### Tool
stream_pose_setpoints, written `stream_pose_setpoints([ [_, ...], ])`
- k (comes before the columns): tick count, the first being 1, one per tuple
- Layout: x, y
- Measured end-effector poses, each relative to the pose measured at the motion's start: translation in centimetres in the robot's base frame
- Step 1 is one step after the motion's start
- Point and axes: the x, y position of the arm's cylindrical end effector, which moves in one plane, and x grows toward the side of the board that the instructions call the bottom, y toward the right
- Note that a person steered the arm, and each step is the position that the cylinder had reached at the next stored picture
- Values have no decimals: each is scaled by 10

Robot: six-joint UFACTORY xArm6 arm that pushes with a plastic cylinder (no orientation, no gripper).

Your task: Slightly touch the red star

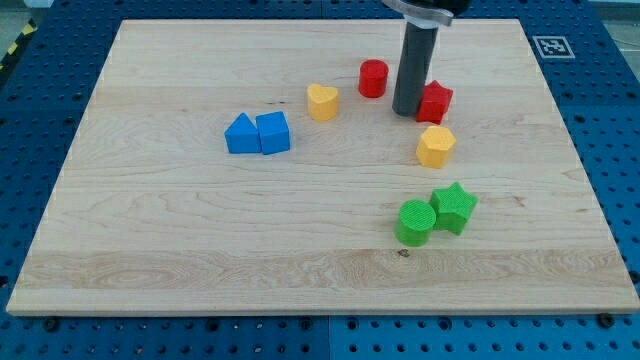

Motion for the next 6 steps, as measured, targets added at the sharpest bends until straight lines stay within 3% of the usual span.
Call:
stream_pose_setpoints([
  [3, 41, 53],
  [5, 49, 151],
  [6, 47, 138],
])
